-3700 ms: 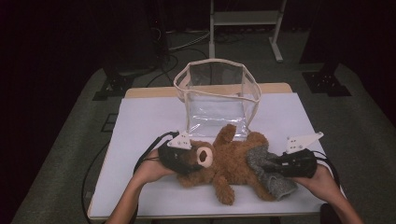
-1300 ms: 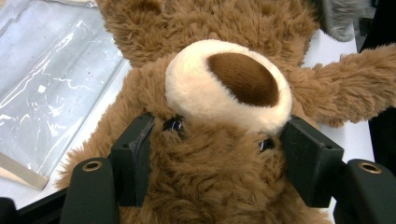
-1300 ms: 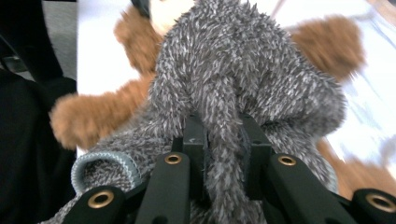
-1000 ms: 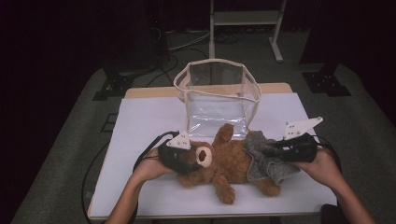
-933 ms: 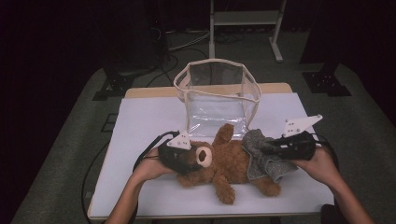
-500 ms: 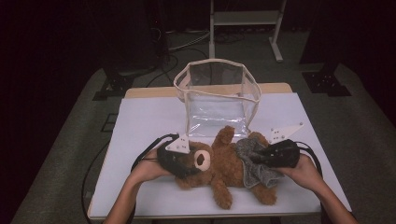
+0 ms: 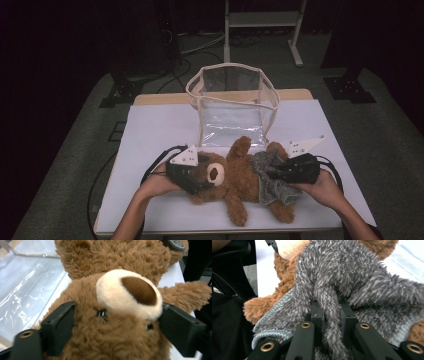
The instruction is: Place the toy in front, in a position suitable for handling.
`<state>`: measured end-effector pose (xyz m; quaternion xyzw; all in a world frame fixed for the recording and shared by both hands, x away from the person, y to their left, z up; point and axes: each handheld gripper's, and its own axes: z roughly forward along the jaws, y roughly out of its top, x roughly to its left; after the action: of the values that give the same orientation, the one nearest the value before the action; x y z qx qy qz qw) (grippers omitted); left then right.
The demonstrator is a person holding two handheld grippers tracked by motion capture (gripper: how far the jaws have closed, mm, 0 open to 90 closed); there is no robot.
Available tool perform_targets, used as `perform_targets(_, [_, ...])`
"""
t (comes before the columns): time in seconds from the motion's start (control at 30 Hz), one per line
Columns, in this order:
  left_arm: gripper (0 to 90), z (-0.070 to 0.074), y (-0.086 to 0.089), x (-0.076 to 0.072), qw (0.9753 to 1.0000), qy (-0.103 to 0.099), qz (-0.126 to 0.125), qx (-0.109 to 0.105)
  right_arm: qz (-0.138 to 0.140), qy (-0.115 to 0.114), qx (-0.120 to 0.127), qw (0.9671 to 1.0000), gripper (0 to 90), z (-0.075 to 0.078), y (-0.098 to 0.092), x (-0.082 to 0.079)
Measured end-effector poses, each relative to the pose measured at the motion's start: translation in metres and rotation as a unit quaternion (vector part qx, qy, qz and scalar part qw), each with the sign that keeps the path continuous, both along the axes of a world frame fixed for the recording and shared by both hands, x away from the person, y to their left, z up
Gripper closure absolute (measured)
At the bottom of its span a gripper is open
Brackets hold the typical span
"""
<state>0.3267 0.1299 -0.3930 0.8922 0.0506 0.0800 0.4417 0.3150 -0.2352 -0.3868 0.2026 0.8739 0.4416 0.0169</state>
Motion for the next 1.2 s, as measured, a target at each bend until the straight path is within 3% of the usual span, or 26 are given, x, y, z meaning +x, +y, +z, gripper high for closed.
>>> perform_targets(0.07, [11.1, -0.006, -0.002, -0.001, 0.9999, -0.013, -0.003, -0.003, 0.002, 0.001, 0.002, 1.0, 76.8, 0.0, 0.001, -0.001])
perform_targets(0.13, [14.1, -0.007, -0.003, -0.002, 0.9998, -0.018, -0.003, -0.003, 0.004, -0.003, -0.005, 1.0, 76.8, 0.002, 0.0, 0.0])
perform_targets(0.17, [21.0, -0.007, -0.002, -0.002, 0.9999, -0.016, -0.002, -0.003, 0.003, -0.019, -0.018, 0.9997, 76.8, 0.012, 0.0, 0.001])
perform_targets(0.2, [21.0, -0.006, -0.001, -0.002, 0.9999, -0.016, 0.0, -0.003, 0.003, -0.019, -0.018, 0.9997, 76.8, 0.012, 0.0, 0.001])
perform_targets(0.23, [24.6, -0.008, 0.0, -0.001, 0.9999, -0.011, 0.004, -0.008, 0.0, -0.033, -0.02, 0.9992, 76.8, 0.024, 0.002, 0.004])
perform_targets(0.3, [26.0, -0.009, 0.001, -0.001, 0.9999, -0.01, 0.005, -0.011, 0.009, -0.038, -0.011, 0.9992, 76.8, 0.032, 0.007, 0.009])
perform_targets(0.47, [26.8, -0.01, 0.002, -0.002, 0.9999, -0.002, 0.011, -0.013, 0.024, -0.034, -0.02, 0.9989, 76.8, 0.029, 0.02, 0.018])
perform_targets(0.5, [26.8, -0.01, 0.002, -0.003, 0.9998, -0.002, 0.012, -0.015, 0.023, -0.025, -0.01, 0.9994, 76.7, 0.024, 0.015, 0.02])
perform_targets(0.63, [26.5, -0.011, 0.002, -0.003, 0.9996, 0.001, 0.018, -0.021, 0.005, -0.014, -0.007, 0.9999, 76.5, 0.016, -0.004, 0.02])
perform_targets(0.7, [26.3, -0.011, 0.001, -0.003, 0.9996, 0.006, 0.022, -0.02, -0.015, -0.004, -0.025, 0.9996, 76.5, 0.009, -0.024, 0.018])
perform_targets(0.8, [26.1, -0.01, 0.0, -0.002, 0.9996, 0.007, 0.023, -0.017, -0.025, -0.002, -0.029, 0.9993, 76.5, 0.009, -0.034, 0.017])
perform_targets(0.83, [25.9, -0.01, 0.0, -0.002, 0.9995, 0.008, 0.024, -0.017, -0.028, -0.011, -0.027, 0.9992, 76.5, 0.015, -0.036, 0.016])
perform_targets(1.03, [25.4, -0.009, -0.001, -0.003, 0.9996, 0.006, 0.024, -0.013, -0.012, -0.042, -0.027, 0.9987, 76.4, 0.033, -0.015, 0.024])
perform_targets(1.1, [25.4, -0.009, -0.001, -0.004, 0.9996, 0.006, 0.024, -0.013, -0.004, -0.039, -0.041, 0.9984, 76.3, 0.029, 0.0, 0.032])
perform_targets(1.2, [25.5, -0.009, -0.001, -0.004, 0.9997, 0.004, 0.024, -0.01, -0.006, -0.031, -0.046, 0.9984, 76.3, 0.021, -0.001, 0.036])
